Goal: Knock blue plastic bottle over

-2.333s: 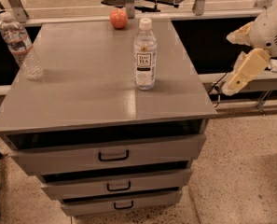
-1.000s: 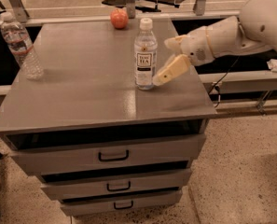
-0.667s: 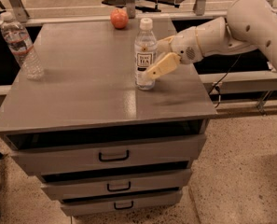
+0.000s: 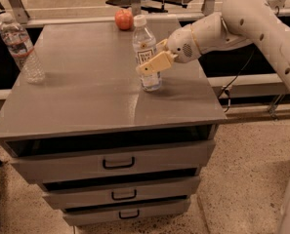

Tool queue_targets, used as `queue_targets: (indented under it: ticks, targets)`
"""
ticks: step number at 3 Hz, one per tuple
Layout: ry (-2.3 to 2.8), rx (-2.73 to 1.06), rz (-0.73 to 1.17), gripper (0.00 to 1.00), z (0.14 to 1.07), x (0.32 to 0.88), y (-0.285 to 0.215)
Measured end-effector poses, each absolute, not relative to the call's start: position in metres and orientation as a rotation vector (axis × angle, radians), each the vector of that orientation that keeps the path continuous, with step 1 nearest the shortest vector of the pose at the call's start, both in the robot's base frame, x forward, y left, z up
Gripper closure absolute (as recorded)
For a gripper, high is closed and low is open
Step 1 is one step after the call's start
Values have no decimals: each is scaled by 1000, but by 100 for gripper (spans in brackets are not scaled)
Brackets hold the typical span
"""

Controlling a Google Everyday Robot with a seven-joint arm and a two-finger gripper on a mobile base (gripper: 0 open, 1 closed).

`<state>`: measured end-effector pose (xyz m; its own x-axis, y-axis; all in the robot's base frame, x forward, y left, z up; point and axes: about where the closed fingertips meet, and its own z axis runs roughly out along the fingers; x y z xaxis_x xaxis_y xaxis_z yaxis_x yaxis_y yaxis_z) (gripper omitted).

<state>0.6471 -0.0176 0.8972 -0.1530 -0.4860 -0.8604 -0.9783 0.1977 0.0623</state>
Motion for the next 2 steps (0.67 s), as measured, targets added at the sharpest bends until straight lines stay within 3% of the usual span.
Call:
queue_targets:
  ticks: [1, 2]
  targets:
    - [1748, -1496, 686, 83, 915, 651, -8]
    - [1770, -1632, 431, 100, 923, 659, -5]
